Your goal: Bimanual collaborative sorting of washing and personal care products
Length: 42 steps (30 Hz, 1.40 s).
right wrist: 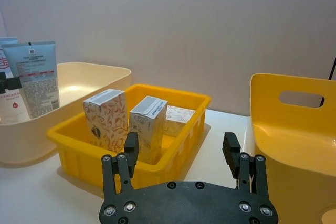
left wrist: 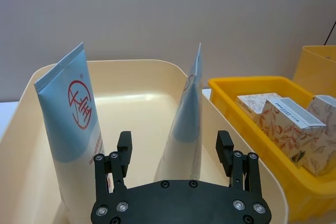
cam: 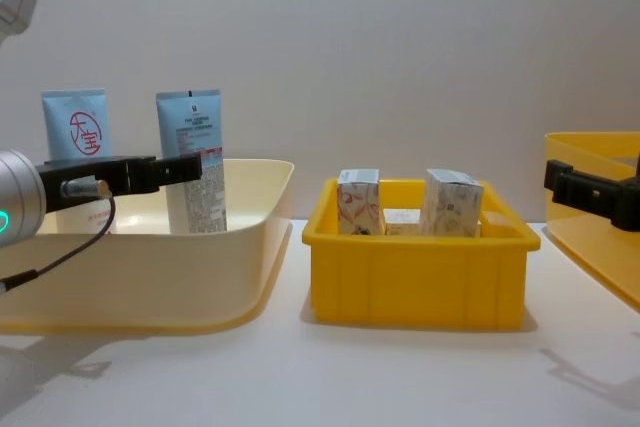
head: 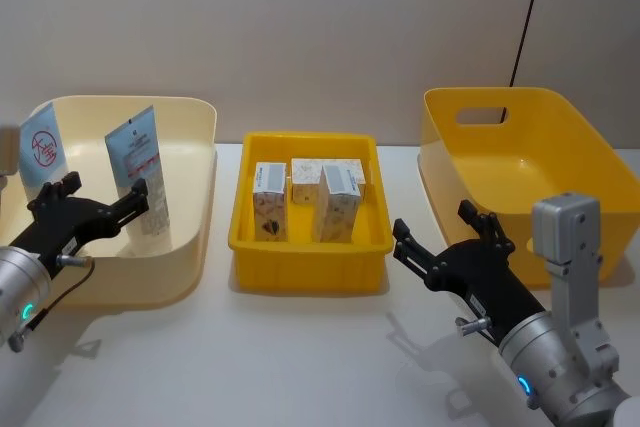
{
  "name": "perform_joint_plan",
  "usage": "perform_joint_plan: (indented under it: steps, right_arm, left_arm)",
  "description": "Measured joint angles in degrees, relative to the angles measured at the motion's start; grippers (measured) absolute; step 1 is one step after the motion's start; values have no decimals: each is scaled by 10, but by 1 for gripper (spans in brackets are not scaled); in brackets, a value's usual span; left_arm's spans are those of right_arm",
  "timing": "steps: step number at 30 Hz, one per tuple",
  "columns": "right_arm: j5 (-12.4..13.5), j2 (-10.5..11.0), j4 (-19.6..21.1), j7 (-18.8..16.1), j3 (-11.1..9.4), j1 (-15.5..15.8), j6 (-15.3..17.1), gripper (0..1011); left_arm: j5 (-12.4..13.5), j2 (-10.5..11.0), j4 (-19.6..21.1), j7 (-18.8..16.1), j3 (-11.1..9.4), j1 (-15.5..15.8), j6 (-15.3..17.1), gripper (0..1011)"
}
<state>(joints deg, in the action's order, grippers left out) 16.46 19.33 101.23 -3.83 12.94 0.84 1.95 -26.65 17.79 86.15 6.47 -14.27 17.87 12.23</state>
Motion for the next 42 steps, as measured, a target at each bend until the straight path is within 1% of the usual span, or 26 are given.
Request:
perform_joint_plan:
  steps: [10,18,19,27,37,40,41,42]
  right_arm:
    - [0,0,0,0,0,0,0,1001]
    - [0,0,0,0,0,0,0,1001]
    - [0,0,0,0,0,0,0,1001]
    - [0,0,0,0,0,0,0,1001]
    - [0,0,0,0,0,0,0,1001]
    - [0,0,0,0,0,0,0,1001]
    - [0,0,0,0,0,0,0,1001]
    - [0,0,0,0,0,0,0,1001]
  left_arm:
    - [-4,-16,-53,15,2,28,-3,1000]
    - [-3,-28,-94,37,-4,53,-18,1000]
    - [-3,-28,-94,37,-4,53,-18,1000]
    - [-1,-40,-131,57,-8,75,-32,1000]
    - [1,-48,-151,71,-10,88,-41,1000]
    - [1,-50,-155,74,-10,91,-43,950]
    - [1,-50,-157,75,-10,92,-44,912]
    - [1,-50,-158,75,-10,92,-44,897]
